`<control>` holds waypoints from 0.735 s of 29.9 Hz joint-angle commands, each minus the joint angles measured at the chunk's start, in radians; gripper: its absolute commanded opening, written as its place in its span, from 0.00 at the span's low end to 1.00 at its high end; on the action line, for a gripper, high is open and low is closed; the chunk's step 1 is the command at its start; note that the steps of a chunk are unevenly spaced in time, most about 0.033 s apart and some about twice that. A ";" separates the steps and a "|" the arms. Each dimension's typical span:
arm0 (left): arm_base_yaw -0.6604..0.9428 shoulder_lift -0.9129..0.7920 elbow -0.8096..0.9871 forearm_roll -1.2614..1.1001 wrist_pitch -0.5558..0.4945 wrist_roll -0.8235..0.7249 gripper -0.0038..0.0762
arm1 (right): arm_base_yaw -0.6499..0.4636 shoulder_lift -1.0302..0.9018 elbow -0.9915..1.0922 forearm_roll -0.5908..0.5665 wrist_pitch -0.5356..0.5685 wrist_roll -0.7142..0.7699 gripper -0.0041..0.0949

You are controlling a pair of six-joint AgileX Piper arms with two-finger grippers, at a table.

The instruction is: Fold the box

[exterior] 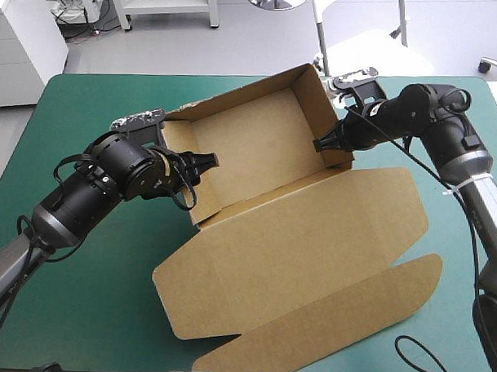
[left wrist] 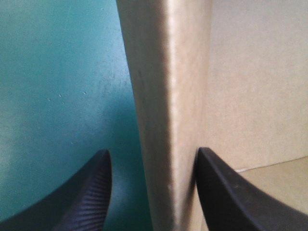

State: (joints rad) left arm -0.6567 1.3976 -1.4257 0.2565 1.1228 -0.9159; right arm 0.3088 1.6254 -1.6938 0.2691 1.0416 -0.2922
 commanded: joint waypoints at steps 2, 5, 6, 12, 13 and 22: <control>-0.006 -0.010 -0.032 0.019 -0.027 -0.034 0.52 | 0.000 -0.044 -0.092 0.041 -0.081 0.029 0.03; -0.004 0.007 -0.032 0.017 -0.027 -0.041 0.52 | 0.000 -0.044 -0.109 0.030 -0.072 0.034 0.03; -0.004 0.014 -0.032 0.025 -0.027 -0.041 0.52 | 0.000 -0.044 -0.111 0.028 -0.072 0.034 0.03; -0.002 0.033 -0.032 0.041 -0.075 -0.041 0.52 | 0.000 -0.044 -0.111 0.022 -0.065 0.034 0.03; -0.002 0.033 -0.032 0.041 -0.086 -0.041 0.52 | 0.000 -0.044 -0.111 0.022 -0.062 0.034 0.03; -0.002 0.031 -0.032 0.024 -0.083 -0.041 0.44 | 0.000 -0.044 -0.111 0.012 -0.052 0.032 0.03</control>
State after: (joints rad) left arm -0.6567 1.4611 -1.4289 0.2640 1.0572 -0.9496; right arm 0.3088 1.6254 -1.7629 0.2405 1.0473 -0.2700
